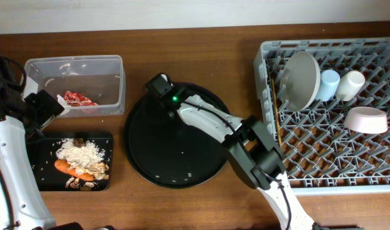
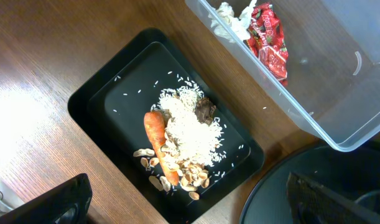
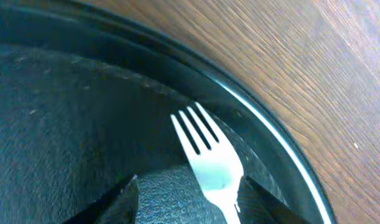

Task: Sort waste into correct bins and load items into the dishwasher rack
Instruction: 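Return the right gripper to the round tray and grasp the white fork, then carry the white fork right and drop it into the rack's front row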

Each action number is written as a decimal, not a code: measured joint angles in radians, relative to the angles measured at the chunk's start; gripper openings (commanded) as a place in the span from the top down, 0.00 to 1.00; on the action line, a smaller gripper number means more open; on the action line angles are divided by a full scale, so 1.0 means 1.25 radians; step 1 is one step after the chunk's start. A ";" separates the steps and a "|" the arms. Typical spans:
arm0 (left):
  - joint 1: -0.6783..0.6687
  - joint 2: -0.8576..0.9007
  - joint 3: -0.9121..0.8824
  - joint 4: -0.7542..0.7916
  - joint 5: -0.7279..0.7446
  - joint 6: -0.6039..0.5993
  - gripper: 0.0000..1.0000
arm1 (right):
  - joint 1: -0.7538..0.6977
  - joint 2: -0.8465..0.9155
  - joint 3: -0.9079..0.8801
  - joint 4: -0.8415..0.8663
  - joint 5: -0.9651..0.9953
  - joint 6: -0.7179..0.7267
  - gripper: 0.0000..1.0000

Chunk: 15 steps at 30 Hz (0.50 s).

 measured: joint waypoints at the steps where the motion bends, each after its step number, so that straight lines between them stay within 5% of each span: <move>1: 0.000 0.000 0.000 0.000 0.000 0.000 0.01 | -0.014 -0.001 0.002 -0.013 -0.001 0.000 0.55; 10: 0.000 0.000 0.000 0.000 0.000 0.000 0.01 | -0.039 -0.005 0.006 -0.062 -0.003 0.015 0.53; 15: 0.000 0.000 0.000 0.000 0.000 0.000 0.01 | -0.045 -0.031 0.031 -0.247 -0.043 0.077 0.46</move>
